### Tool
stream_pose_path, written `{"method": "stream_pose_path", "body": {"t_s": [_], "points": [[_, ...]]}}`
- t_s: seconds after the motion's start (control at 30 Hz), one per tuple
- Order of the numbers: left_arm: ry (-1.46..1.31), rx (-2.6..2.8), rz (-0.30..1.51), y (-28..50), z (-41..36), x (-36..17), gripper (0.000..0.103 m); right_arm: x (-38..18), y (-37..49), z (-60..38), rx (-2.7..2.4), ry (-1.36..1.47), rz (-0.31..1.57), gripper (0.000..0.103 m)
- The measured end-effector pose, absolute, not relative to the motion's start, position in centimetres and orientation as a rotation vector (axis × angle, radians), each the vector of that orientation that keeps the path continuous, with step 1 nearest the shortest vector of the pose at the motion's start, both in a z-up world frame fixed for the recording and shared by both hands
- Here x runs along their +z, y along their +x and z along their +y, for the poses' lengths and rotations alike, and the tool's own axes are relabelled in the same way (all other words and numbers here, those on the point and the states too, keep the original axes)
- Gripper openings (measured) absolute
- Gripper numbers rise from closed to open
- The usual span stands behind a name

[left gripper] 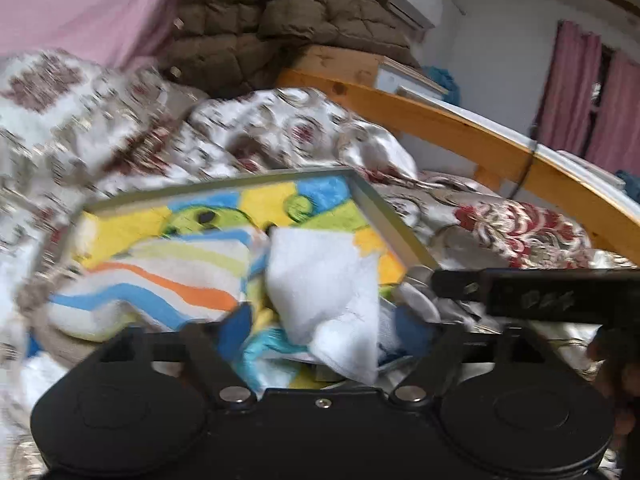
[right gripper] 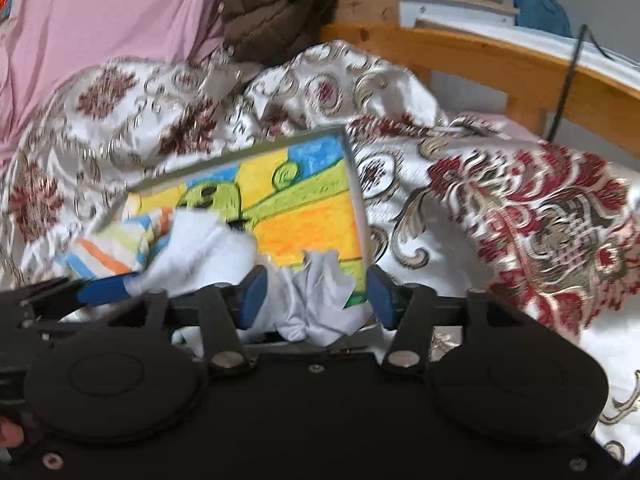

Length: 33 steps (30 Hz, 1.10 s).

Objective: Organize soft objects
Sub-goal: 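Carry tissue and grey cloth into the tin tray and open both tools, then lift both open tools away from the tin tray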

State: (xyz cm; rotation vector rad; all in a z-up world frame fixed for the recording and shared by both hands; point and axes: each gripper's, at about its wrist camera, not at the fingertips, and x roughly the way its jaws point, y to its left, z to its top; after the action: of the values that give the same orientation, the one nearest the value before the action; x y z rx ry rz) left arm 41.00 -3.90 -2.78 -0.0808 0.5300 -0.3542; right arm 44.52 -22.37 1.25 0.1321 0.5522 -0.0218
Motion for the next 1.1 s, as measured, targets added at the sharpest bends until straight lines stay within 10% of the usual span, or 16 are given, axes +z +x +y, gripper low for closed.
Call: {"method": "stream_pose_path", "body": {"t_s": [0.6, 1.1], "points": [[-0.141, -0.131, 0.299, 30.7, -1.3, 5.5, 0.098, 7.2, 35.2, -26.4, 0.01, 0.266, 0.276, 0.102], [-0.214, 0.048, 0.215, 19.4, -1.3, 7.2, 0.102, 7.6, 25.1, -25.6, 0.028, 0.175, 0.112, 0.102]]}}
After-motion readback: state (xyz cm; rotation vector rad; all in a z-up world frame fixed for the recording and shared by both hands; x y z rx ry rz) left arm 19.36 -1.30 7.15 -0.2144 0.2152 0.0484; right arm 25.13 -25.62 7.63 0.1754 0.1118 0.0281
